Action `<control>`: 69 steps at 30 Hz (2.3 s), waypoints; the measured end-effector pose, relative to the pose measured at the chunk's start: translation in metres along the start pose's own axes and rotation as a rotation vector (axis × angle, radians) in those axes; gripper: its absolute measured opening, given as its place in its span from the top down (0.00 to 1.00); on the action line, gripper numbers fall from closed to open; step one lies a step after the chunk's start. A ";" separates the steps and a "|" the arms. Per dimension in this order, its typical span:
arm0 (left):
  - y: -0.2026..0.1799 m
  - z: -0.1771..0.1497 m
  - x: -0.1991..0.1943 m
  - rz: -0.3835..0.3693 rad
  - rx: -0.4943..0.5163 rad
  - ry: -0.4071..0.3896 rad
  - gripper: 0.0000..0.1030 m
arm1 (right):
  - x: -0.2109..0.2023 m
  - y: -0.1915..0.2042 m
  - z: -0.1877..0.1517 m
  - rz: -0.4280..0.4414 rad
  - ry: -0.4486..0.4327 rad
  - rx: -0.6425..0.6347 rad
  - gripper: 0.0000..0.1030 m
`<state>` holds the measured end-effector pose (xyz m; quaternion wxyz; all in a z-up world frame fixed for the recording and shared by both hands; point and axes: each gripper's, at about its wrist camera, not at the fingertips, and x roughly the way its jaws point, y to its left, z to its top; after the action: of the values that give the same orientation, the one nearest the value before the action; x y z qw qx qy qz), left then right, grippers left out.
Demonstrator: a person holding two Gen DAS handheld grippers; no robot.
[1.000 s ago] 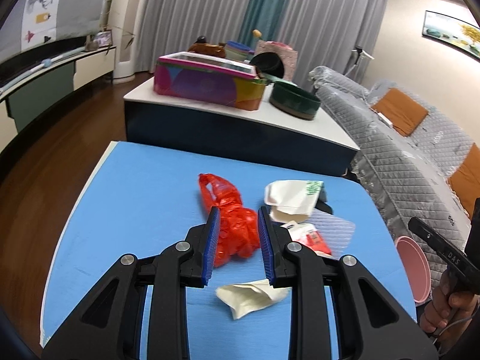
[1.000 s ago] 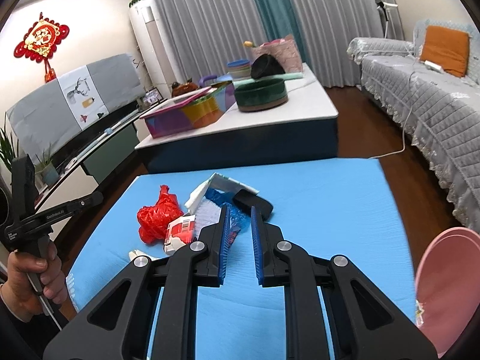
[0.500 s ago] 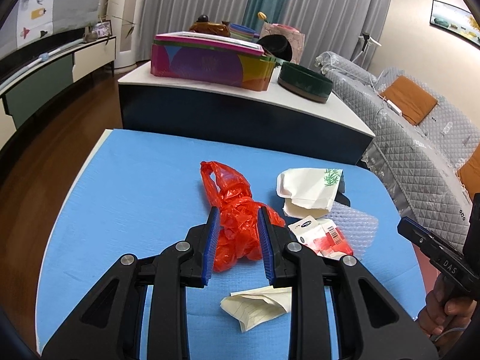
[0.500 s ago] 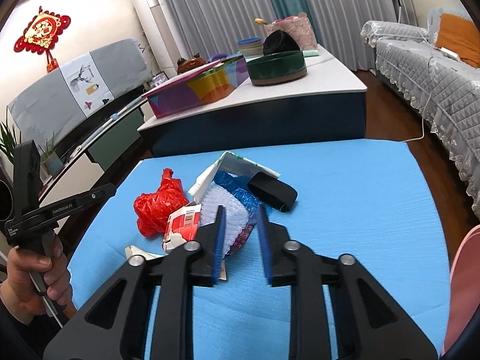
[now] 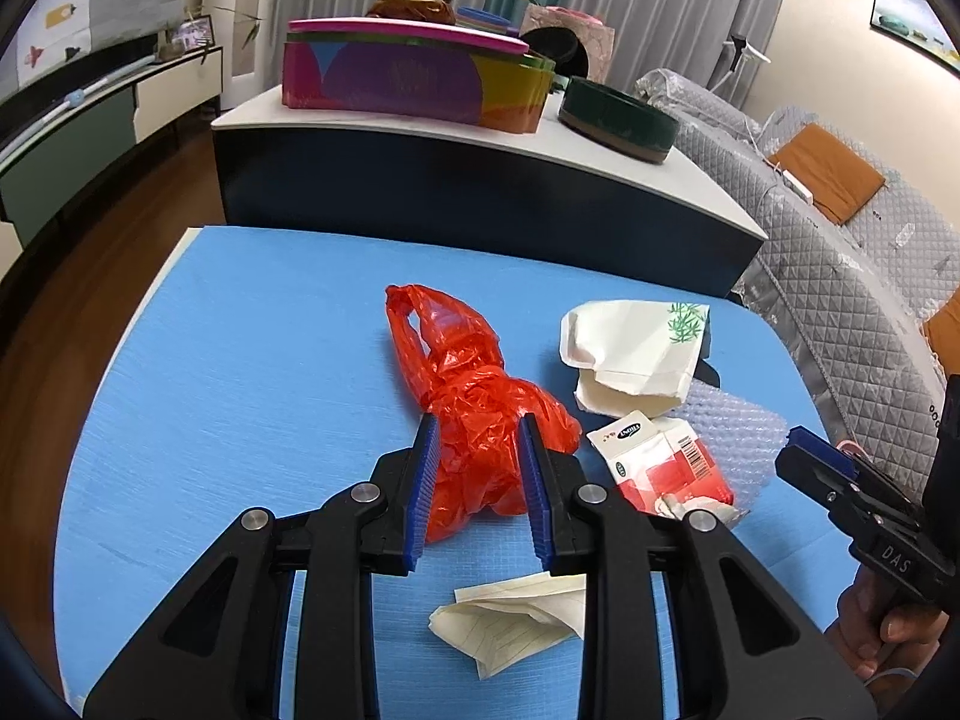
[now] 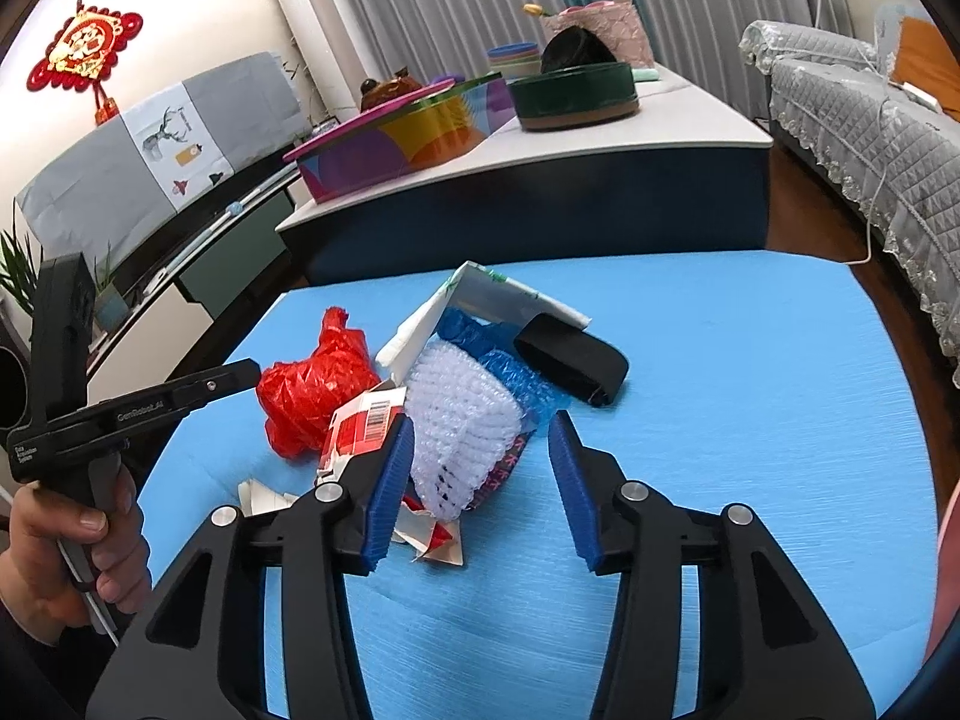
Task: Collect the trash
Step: 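Grasp the red plastic bag with the left gripper while the right gripper grasps white bubble wrap, then lift the red bag with the left gripper while the right gripper lifts the bubble wrap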
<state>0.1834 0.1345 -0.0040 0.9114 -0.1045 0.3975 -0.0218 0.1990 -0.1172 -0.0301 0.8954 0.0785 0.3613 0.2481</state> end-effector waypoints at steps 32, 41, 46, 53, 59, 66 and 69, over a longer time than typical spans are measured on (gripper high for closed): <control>-0.031 0.006 -0.012 0.029 0.115 -0.049 0.90 | -0.041 0.018 -0.003 0.020 -0.055 -0.115 0.92; -0.049 0.005 -0.030 0.018 0.154 -0.103 0.90 | -0.072 0.013 -0.008 -0.021 -0.097 -0.126 0.92; -0.063 0.001 -0.041 0.006 0.180 -0.129 0.90 | -0.089 0.008 -0.012 -0.046 -0.116 -0.125 0.92; -0.083 -0.002 -0.054 -0.011 0.207 -0.160 0.90 | -0.114 0.000 -0.017 -0.083 -0.142 -0.118 0.92; -0.100 -0.004 -0.061 -0.033 0.230 -0.181 0.90 | -0.131 -0.008 -0.021 -0.111 -0.161 -0.111 0.92; -0.124 -0.005 -0.060 -0.059 0.271 -0.192 0.91 | -0.147 -0.021 -0.022 -0.142 -0.179 -0.096 0.92; -0.134 -0.006 -0.060 -0.072 0.284 -0.197 0.91 | -0.152 -0.027 -0.023 -0.156 -0.187 -0.087 0.92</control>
<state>0.1438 0.0096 0.0631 0.9502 0.0093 0.2950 -0.1002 0.0998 -0.2174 0.0370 0.9444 0.0339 0.2699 0.1848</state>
